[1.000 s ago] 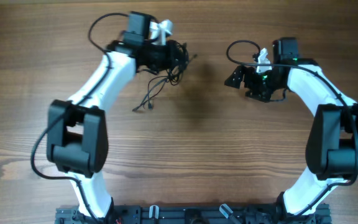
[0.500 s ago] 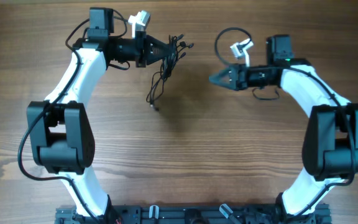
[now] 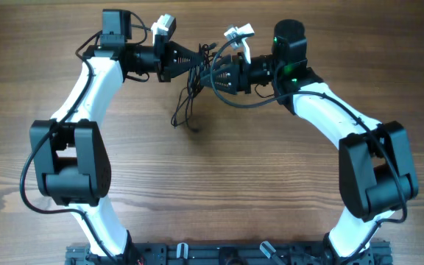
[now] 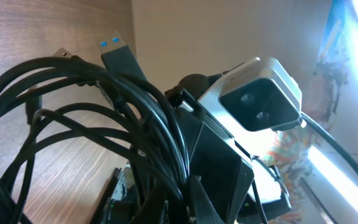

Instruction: Untangle cables

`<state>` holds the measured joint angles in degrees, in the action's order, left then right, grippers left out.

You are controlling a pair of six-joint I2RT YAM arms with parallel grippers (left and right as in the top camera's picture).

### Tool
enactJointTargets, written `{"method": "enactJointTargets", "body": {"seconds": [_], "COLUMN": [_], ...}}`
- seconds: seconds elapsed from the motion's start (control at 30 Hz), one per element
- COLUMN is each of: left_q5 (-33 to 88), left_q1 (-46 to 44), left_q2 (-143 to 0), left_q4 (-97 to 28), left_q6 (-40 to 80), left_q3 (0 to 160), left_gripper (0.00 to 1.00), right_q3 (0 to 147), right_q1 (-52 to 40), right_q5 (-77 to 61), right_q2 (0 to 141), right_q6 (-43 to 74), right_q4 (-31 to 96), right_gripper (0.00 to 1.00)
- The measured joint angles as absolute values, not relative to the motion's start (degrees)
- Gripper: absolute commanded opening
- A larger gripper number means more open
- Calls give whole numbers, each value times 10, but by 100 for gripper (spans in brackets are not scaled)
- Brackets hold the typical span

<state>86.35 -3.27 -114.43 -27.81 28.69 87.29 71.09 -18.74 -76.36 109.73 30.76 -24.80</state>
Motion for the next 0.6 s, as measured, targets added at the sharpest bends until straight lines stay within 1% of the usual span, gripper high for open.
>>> {"method": "enactJointTargets", "body": {"seconds": [0.07, 0.13, 0.33, 0.37, 0.47, 0.5, 0.6], "left_q5": [869, 871, 872, 872, 872, 872, 872], "left_q1": [-30, -25, -20, -20, -20, -20, -20], "left_q2": [-1144, -1144, -1144, -1144, -1144, -1144, -1144], "left_q4": [-278, -278, -278, -278, -278, -278, -278], "left_q6": [293, 296, 311, 313, 321, 325, 327], "left_q3": [873, 873, 873, 873, 873, 873, 873], "left_gripper": [4, 4, 4, 4, 4, 4, 4], "right_q3": [711, 711, 711, 711, 711, 711, 711], "right_q1": [-189, -190, -190, -190, -190, -191, -191], "right_q5": [-754, -744, -696, -689, -675, -674, -679], "right_q2": [1097, 1097, 1097, 1097, 1097, 1097, 1097], "right_q6": [329, 344, 337, 333, 328, 325, 316], "right_q4": [-248, -246, -207, -205, -199, -190, -187], "right_gripper": [40, 44, 46, 49, 70, 73, 74]}}
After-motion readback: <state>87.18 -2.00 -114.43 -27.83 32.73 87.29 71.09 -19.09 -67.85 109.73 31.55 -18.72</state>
